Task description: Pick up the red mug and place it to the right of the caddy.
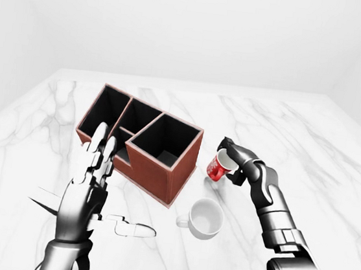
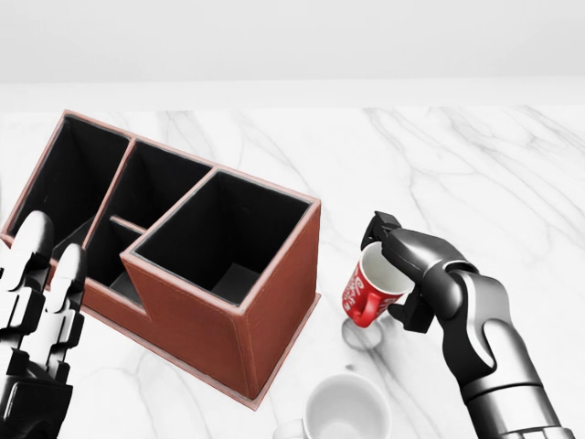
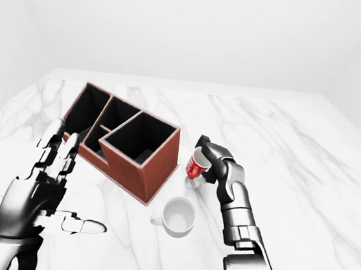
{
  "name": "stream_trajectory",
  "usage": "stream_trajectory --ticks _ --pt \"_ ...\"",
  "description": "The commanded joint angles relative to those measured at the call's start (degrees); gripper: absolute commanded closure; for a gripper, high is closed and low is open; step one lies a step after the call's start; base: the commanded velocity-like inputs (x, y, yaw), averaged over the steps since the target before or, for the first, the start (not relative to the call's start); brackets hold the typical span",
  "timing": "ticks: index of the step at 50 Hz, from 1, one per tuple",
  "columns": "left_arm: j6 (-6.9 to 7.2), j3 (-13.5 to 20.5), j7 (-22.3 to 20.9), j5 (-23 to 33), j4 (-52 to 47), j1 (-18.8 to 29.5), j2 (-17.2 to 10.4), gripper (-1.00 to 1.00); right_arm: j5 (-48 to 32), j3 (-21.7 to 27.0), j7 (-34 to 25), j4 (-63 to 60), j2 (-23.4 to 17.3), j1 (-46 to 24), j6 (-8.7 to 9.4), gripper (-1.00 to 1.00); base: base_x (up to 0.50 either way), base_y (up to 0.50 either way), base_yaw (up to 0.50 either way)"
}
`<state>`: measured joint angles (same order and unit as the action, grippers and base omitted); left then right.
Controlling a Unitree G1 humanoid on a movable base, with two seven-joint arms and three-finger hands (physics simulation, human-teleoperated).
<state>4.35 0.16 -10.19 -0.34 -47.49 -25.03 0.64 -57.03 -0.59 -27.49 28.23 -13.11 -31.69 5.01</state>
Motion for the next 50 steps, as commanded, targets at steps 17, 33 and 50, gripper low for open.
stream_trajectory --ticks 17,33,50 --pt "-0.87 0.4 -0.4 -0.6 0.9 -0.9 0.1 -1.0 -9.7 -2.0 9.7 12.6 1.7 -4.1 -0.01 1.0 0.0 0.0 0.0" --pt "-0.58 0.4 -0.7 -0.8 -0.3 -1.5 0.2 -1.0 -9.5 -3.4 14.9 20.8 3.5 -5.1 -0.01 1.0 0.0 0.0 0.0" --pt "-0.33 0.5 -0.7 -0.9 -0.6 -1.5 0.3 -1.0 -7.2 -4.1 18.5 27.9 4.3 -7.8 -0.01 1.0 0.0 0.0 0.0"
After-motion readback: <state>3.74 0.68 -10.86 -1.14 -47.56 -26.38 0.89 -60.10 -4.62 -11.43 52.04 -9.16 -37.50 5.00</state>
